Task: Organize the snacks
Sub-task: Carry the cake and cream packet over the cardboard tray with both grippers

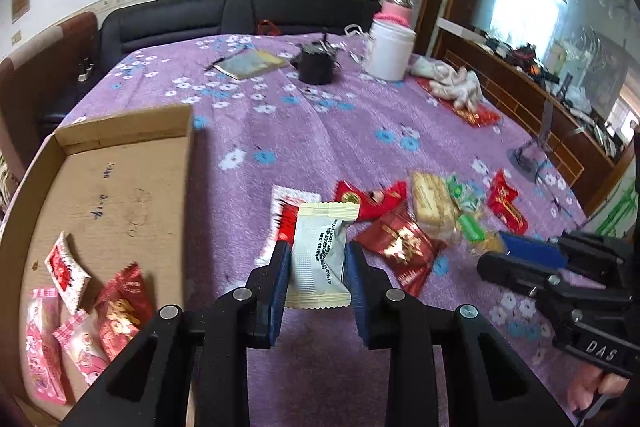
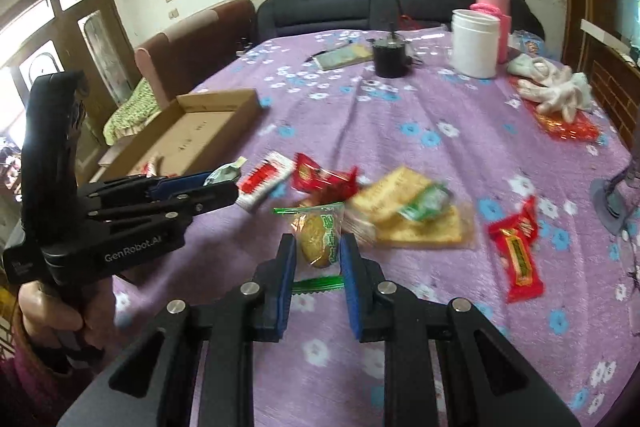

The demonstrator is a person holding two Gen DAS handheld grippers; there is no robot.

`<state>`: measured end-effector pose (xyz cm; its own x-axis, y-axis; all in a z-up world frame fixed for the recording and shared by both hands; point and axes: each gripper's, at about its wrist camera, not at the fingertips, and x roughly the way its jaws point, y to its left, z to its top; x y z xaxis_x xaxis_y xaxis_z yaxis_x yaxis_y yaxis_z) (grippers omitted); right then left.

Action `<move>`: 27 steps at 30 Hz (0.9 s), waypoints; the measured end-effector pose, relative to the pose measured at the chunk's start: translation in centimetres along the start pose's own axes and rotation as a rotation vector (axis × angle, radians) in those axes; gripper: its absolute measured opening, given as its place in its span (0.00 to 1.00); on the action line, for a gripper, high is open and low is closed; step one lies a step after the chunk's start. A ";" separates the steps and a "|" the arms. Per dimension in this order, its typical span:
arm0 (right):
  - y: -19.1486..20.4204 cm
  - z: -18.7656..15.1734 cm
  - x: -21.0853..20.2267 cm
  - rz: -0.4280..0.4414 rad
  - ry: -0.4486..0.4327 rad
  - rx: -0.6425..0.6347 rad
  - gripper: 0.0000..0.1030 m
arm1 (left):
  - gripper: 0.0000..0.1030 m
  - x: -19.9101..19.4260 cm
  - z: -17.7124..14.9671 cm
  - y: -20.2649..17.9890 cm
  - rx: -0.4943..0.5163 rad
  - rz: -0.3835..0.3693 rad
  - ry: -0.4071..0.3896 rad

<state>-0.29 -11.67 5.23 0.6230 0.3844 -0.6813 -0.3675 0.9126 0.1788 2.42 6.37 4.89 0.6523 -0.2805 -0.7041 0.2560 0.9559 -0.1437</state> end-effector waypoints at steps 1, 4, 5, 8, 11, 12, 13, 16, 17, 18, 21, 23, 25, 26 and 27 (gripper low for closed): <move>0.3 0.2 0.2 0.012 -0.002 0.004 0.21 | 0.29 -0.3 0.2 0.4 -0.013 -0.001 -0.008; 1.7 1.2 1.0 0.046 -0.007 0.005 0.21 | 0.29 -1.0 0.7 1.6 -0.046 0.015 -0.035; 2.3 1.7 1.4 0.057 -0.009 0.005 0.21 | 0.29 -1.1 0.8 1.9 -0.054 0.017 -0.040; 4.0 2.8 2.5 0.092 0.000 0.000 0.21 | 0.29 -1.9 1.4 3.5 -0.093 0.053 -0.067; 5.9 4.0 3.7 0.130 0.011 -0.013 0.21 | 0.29 -2.8 1.9 5.6 -0.149 0.101 -0.093; 6.4 4.4 4.1 0.139 0.013 -0.016 0.21 | 0.29 -3.0 2.0 6.2 -0.161 0.120 -0.096; 7.3 4.8 4.5 0.154 0.016 -0.025 0.21 | 0.29 -3.2 2.0 7.0 -0.180 0.159 -0.106; 9.6 5.9 5.6 0.179 0.026 -0.058 0.21 | 0.29 -3.9 2.1 9.2 -0.226 0.239 -0.123; 10.5 6.3 6.2 0.192 0.036 -0.072 0.21 | 0.29 -4.1 2.1 9.9 -0.243 0.263 -0.125; 11.2 6.4 6.8 0.202 0.047 -0.082 0.21 | 0.29 -4.2 2.0 10.6 -0.256 0.299 -0.128; 13.1 6.9 8.6 0.230 0.083 -0.093 0.21 | 0.29 -4.0 1.6 12.4 -0.291 0.388 -0.110; 14.1 7.1 9.5 0.241 0.102 -0.096 0.21 | 0.29 -3.6 1.3 13.4 -0.317 0.424 -0.087; 14.9 7.3 10.5 0.238 0.115 -0.100 0.21 | 0.29 -3.3 0.9 14.5 -0.357 0.445 -0.063; 15.1 7.4 11.0 0.241 0.122 -0.100 0.21 | 0.29 -3.1 0.7 14.9 -0.370 0.454 -0.059; 15.4 7.4 11.5 0.244 0.130 -0.095 0.21 | 0.29 -3.1 0.6 15.3 -0.387 0.464 -0.054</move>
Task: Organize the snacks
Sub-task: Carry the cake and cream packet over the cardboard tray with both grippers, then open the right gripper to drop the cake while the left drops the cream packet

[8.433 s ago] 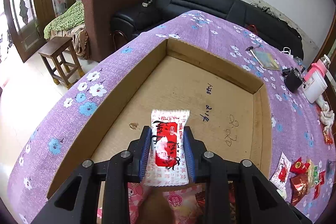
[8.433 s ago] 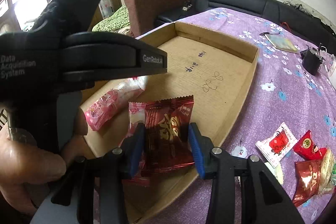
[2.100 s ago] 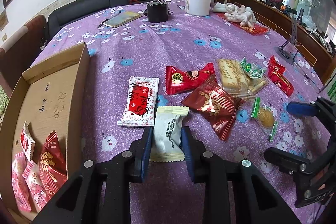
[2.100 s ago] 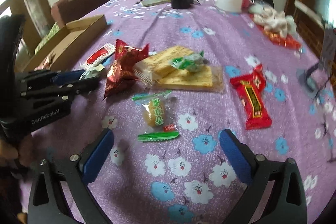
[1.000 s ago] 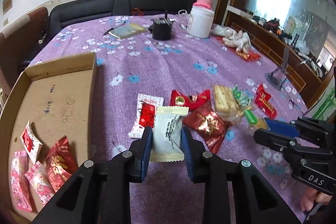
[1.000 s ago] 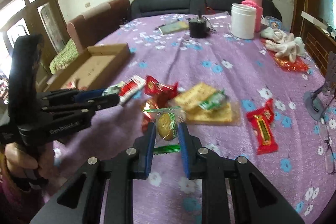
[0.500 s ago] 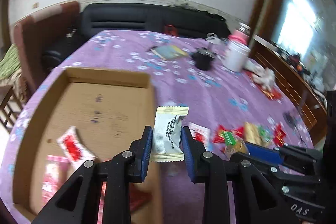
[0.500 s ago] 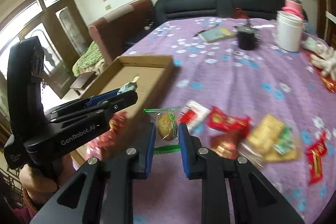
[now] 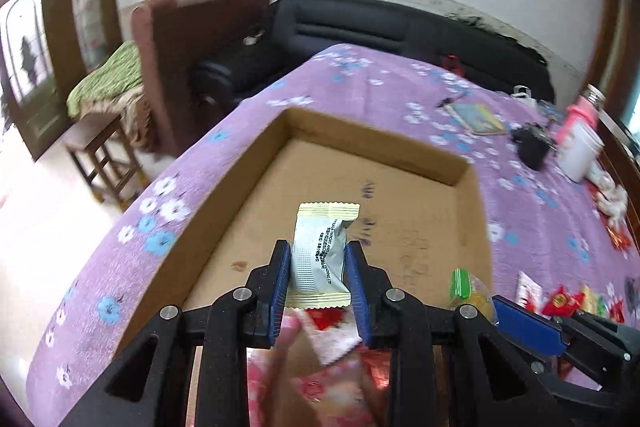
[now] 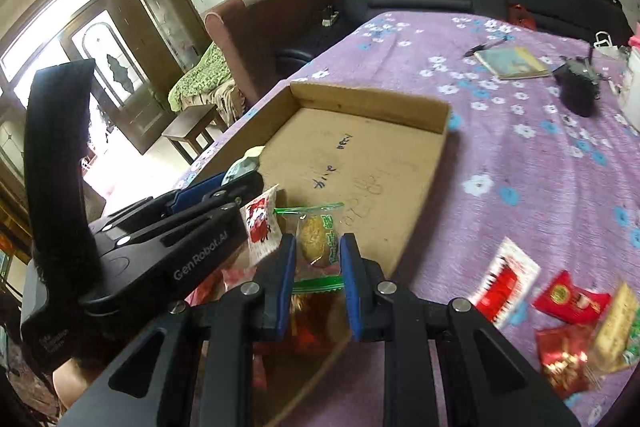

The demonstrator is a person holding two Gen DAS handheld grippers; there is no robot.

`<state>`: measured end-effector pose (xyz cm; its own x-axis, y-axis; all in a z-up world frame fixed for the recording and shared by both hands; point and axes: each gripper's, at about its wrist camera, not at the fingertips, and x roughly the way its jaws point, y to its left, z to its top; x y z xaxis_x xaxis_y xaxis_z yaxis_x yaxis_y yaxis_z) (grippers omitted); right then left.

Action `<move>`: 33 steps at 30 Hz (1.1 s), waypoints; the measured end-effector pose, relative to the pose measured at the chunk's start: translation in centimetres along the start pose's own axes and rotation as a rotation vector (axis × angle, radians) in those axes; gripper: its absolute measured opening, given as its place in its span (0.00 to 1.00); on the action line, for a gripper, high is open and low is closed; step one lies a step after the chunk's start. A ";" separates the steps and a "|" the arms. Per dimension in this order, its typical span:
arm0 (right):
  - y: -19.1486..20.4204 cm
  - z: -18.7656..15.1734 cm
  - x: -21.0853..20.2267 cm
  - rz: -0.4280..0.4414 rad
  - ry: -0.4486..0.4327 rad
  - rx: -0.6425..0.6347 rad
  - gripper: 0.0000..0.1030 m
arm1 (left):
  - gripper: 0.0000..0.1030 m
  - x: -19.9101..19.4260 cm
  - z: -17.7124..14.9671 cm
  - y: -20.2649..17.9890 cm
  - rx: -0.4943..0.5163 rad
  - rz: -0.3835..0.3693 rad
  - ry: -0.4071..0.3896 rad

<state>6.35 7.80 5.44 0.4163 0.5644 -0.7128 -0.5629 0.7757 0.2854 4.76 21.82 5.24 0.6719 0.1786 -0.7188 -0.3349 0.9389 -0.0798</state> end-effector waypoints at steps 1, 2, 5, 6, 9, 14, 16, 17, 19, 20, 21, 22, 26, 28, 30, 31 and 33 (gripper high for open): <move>0.0 0.1 0.3 0.002 0.005 0.004 0.21 | 0.29 0.3 0.0 0.3 -0.008 0.014 0.008; 0.0 0.1 0.7 0.003 0.011 0.007 0.21 | 0.29 0.3 -0.1 0.4 -0.011 0.024 0.013; -0.2 0.1 1.7 0.002 0.030 0.014 0.21 | 0.29 0.7 -0.3 0.6 -0.018 0.040 0.026; -0.3 -0.1 1.9 0.002 0.037 0.017 0.21 | 0.29 0.8 -0.4 0.7 -0.020 0.042 0.030; -0.4 -0.5 2.4 0.014 0.054 0.022 0.22 | 0.29 1.0 -0.4 1.0 -0.037 0.036 0.042; -0.5 -0.7 2.9 0.018 0.062 0.026 0.23 | 0.30 1.0 -0.4 1.1 -0.038 0.043 0.043; -0.5 -0.7 2.8 0.018 0.058 0.028 0.23 | 0.30 1.0 -0.3 1.2 -0.043 0.045 0.041; -0.6 -0.7 2.8 0.019 0.058 0.027 0.23 | 0.30 0.9 -0.3 1.3 -0.049 0.046 0.038; -0.7 -0.6 2.9 0.023 0.058 0.028 0.23 | 0.30 0.9 -0.3 1.3 -0.051 0.045 0.042; -0.8 -0.6 2.9 0.027 0.059 0.031 0.23 | 0.30 0.9 -0.3 1.4 -0.052 0.044 0.042; -0.9 -0.7 2.9 0.032 0.060 0.035 0.24 | 0.30 0.9 -0.3 1.4 -0.053 0.047 0.039; -1.0 -0.7 2.8 0.041 0.061 0.041 0.25 | 0.30 0.9 -0.3 1.4 -0.057 0.045 0.037; -1.0 -0.7 2.1 0.057 0.050 0.055 0.31 | 0.30 0.7 -0.2 1.7 -0.092 0.012 0.026; -1.1 -0.7 1.5 0.066 0.037 0.061 0.32 | 0.30 0.4 0.0 1.8 -0.107 0.007 0.011; -1.4 -0.6 0.9 0.069 0.024 0.071 0.36 | 0.30 0.2 0.1 2.0 -0.122 0.009 -0.001; -1.5 -0.5 0.6 0.072 0.017 0.078 0.36 | 0.30 0.1 0.1 2.3 -0.141 -0.005 -0.006; -1.8 -0.6 -0.1 0.087 0.006 0.091 0.36 | 0.30 -0.2 0.1 2.6 -0.162 -0.029 -0.012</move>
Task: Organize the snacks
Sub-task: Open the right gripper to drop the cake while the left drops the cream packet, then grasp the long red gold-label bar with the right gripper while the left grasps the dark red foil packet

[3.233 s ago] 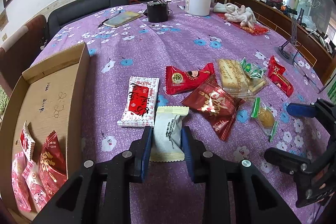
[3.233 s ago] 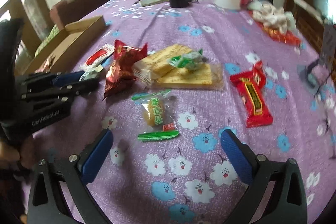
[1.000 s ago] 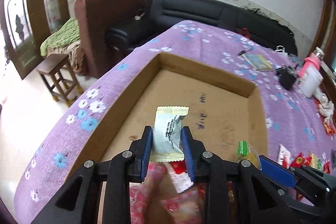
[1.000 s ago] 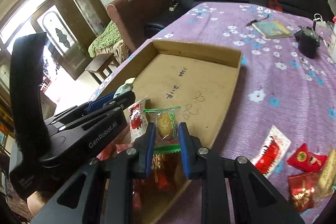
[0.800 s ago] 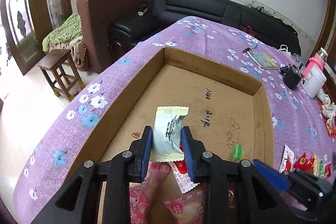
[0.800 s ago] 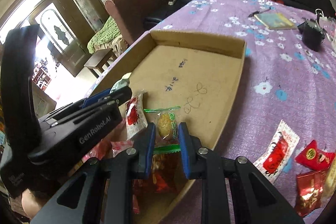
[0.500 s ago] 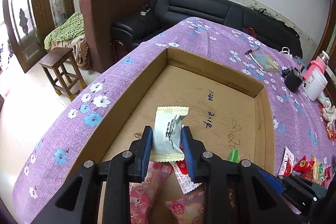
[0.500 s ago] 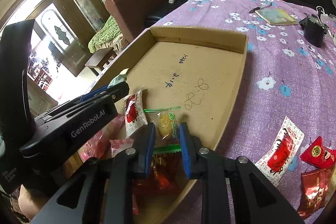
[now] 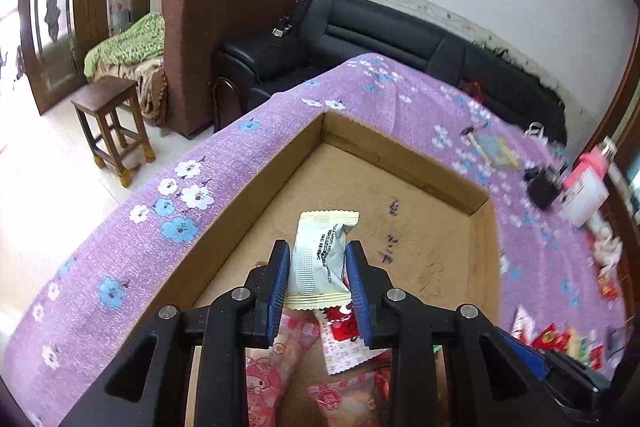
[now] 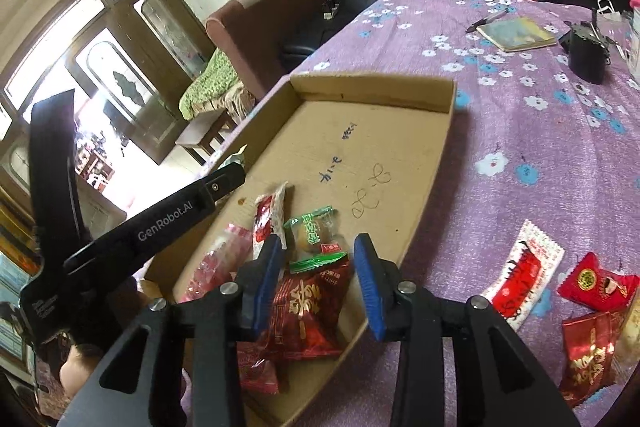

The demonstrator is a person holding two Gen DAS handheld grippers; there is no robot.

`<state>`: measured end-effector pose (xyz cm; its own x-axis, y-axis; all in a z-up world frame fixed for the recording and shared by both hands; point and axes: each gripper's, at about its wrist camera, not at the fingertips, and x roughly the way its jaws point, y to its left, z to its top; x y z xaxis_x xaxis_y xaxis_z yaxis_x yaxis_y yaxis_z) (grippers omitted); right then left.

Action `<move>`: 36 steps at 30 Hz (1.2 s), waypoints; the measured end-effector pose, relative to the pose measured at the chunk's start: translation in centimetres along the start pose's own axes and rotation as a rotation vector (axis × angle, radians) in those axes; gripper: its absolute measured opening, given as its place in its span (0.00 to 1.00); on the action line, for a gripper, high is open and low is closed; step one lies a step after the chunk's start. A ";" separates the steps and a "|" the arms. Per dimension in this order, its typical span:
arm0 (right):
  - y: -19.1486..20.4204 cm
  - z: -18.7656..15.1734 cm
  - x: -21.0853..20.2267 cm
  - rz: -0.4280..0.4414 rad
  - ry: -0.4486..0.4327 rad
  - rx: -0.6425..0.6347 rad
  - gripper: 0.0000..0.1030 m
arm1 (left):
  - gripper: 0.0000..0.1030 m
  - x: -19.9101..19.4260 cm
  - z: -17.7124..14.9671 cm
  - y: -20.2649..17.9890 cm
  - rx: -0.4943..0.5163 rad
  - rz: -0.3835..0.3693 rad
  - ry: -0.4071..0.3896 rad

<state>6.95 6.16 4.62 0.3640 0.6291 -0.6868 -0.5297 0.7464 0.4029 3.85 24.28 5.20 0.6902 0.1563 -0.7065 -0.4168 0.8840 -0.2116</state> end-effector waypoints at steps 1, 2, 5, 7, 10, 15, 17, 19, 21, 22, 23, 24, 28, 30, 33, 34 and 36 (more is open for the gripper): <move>-0.3 0.0 -0.4 0.011 -0.009 0.013 0.36 | 0.30 0.0 0.0 0.0 -0.002 -0.003 -0.002; -0.5 0.0 -0.8 0.019 -0.018 0.026 0.37 | 0.30 -0.1 0.0 -0.1 -0.001 -0.009 -0.005; -1.4 -0.1 -2.4 -0.013 -0.051 0.055 0.45 | 0.30 -0.5 -0.1 -0.7 0.020 -0.031 -0.016; -2.1 -0.4 -3.6 0.010 -0.077 0.079 0.45 | 0.30 -0.8 -0.3 -1.3 0.040 -0.041 -0.026; -3.6 -0.9 -5.5 0.052 -0.117 0.150 0.45 | 0.30 -1.2 -0.4 -1.9 0.061 -0.052 -0.036; -7.1 -2.3 -8.9 0.108 -0.169 0.238 0.45 | 0.30 -1.4 -0.7 -2.7 0.093 -0.082 -0.038; -8.9 -3.0 -11.0 0.125 -0.190 0.260 0.44 | 0.30 -1.4 -0.9 -3.2 0.115 -0.088 -0.038; -10.3 -3.6 -12.8 0.085 -0.208 0.264 0.44 | 0.30 -1.4 -1.2 -4.0 0.147 -0.095 -0.036; -11.8 -4.2 -15.1 -0.013 -0.253 0.233 0.44 | 0.30 -1.4 -1.5 -4.6 0.165 -0.112 -0.029; -12.5 -4.5 -15.7 -0.050 -0.265 0.230 0.45 | 0.30 -1.5 -1.6 -5.0 0.176 -0.124 -0.025; -13.6 -4.8 -16.4 -0.083 -0.277 0.235 0.45 | 0.30 -1.5 -1.7 -5.1 0.186 -0.128 -0.025; -14.6 -5.0 -16.9 -0.094 -0.286 0.247 0.46 | 0.30 -1.6 -1.9 -5.5 0.204 -0.130 -0.028; -19.2 -6.5 -17.8 -0.176 -0.299 0.352 0.46 | 0.30 -1.8 -2.7 -6.9 0.244 -0.196 -0.006; -20.9 -6.7 -18.2 -0.199 -0.295 0.393 0.45 | 0.30 -2.1 -3.3 -8.0 0.286 -0.241 0.000; -22.7 -7.3 -19.5 -0.238 -0.319 0.450 0.44 | 0.30 -2.6 -4.5 -10.0 0.376 -0.315 0.018; -23.2 -7.5 -20.0 -0.252 -0.325 0.470 0.44 | 0.29 -2.6 -4.9 -10.7 0.400 -0.359 0.042; -24.5 -7.9 -20.6 -0.268 -0.326 0.523 0.44 | 0.30 -2.5 -6.0 -12.3 0.415 -0.473 0.134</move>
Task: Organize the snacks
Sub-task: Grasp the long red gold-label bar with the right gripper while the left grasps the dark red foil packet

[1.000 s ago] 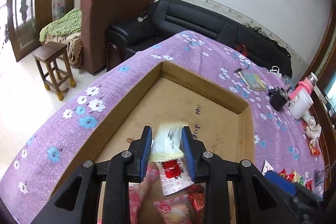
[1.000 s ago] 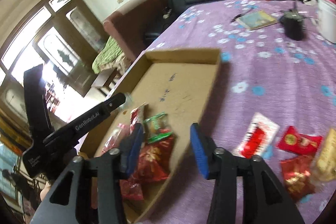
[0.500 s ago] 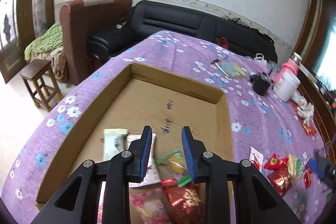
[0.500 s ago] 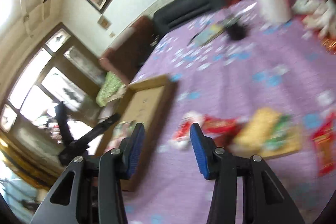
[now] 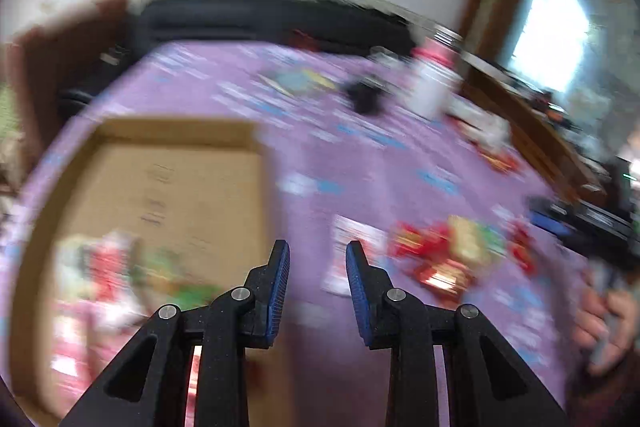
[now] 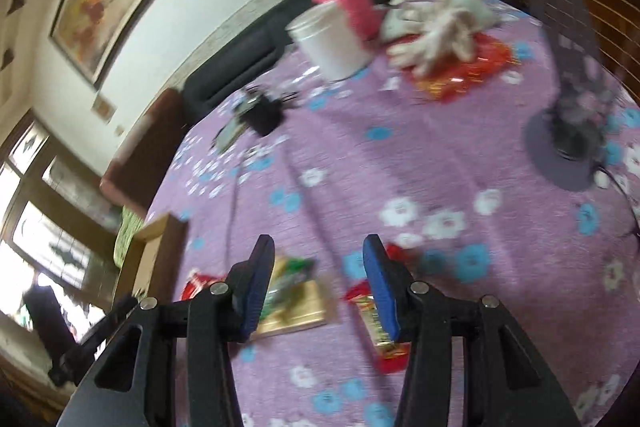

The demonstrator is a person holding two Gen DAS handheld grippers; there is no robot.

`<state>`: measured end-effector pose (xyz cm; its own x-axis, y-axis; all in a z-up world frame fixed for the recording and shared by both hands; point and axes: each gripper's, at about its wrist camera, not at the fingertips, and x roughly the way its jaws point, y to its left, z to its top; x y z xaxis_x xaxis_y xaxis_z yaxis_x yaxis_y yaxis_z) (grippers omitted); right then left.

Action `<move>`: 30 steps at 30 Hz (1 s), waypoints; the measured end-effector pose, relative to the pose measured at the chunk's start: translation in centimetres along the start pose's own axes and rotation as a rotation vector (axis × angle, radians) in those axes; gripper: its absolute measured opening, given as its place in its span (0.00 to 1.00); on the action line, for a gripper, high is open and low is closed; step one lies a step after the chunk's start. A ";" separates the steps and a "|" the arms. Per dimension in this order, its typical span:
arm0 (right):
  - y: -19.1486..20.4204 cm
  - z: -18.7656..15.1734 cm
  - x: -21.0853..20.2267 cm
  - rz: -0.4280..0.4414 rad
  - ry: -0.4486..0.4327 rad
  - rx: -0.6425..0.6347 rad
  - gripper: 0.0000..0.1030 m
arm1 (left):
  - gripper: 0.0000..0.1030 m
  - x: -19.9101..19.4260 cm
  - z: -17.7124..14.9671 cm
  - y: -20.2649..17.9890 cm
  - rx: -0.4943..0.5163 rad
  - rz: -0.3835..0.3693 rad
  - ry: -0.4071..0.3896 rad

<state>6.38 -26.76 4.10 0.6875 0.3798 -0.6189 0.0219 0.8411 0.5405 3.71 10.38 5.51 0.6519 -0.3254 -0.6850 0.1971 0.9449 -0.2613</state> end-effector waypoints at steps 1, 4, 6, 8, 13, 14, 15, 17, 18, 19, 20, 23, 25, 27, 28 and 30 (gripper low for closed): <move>-0.4 0.1 0.1 -0.005 0.010 0.013 0.44 | 0.33 0.7 -0.2 -1.0 -0.009 -0.052 0.042; -1.6 0.2 0.2 -0.022 0.034 0.056 0.44 | 0.37 1.9 -0.7 -3.4 -0.023 -0.123 0.122; -1.8 0.3 0.2 -0.005 0.047 0.066 0.44 | 0.37 2.6 -0.8 -4.6 -0.053 -0.166 0.168; -1.8 0.4 0.1 -0.002 0.043 0.070 0.44 | 0.37 3.3 -1.0 -5.6 -0.097 -0.195 0.216; -1.6 0.3 -0.8 0.008 0.031 0.067 0.45 | 0.39 4.9 -0.8 -7.3 -0.180 -0.169 0.265; -1.6 0.3 -0.9 0.009 0.031 0.067 0.45 | 0.39 5.2 -0.8 -7.5 -0.183 -0.150 0.264; -1.6 0.3 -1.1 0.011 0.030 0.068 0.45 | 0.39 5.7 -0.6 -7.8 -0.182 -0.121 0.267; -1.7 0.3 -1.2 0.013 0.031 0.073 0.45 | 0.39 6.4 -0.5 -7.9 -0.192 -0.076 0.265; -1.7 0.3 -1.2 0.013 0.031 0.071 0.45 | 0.41 6.8 -0.5 -8.0 -0.190 -0.068 0.258; -1.7 0.2 -1.2 0.008 0.029 0.069 0.45 | 0.46 7.0 -0.5 -8.0 -0.183 -0.061 0.258; -1.7 0.2 -1.3 0.001 0.030 0.066 0.45 | 0.47 7.4 -0.5 -8.1 -0.176 -0.052 0.258; -1.7 0.0 -1.3 -0.034 0.039 0.046 0.44 | 0.47 8.1 -0.6 -8.5 -0.123 -0.033 0.236; -1.7 -0.3 -1.0 -0.082 0.052 0.035 0.44 | 0.46 8.3 -0.6 -8.9 -0.071 -0.010 0.213; -1.4 -0.6 -0.5 -0.117 0.081 0.010 0.44 | 0.39 8.2 -0.9 -8.8 -0.035 0.003 0.183; -1.2 -0.8 -0.2 -0.136 0.096 -0.013 0.44 | 0.39 8.1 -1.0 -8.7 -0.014 0.004 0.174; -0.4 -1.4 0.5 -0.181 0.127 -0.069 0.44 | 0.39 8.0 -0.9 -8.4 -0.006 0.008 0.164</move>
<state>5.65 -26.34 2.78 0.5798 0.2622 -0.7714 0.0840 0.9225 0.3767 6.64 -0.18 1.64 0.5247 -0.3195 -0.7890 0.1878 0.9475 -0.2588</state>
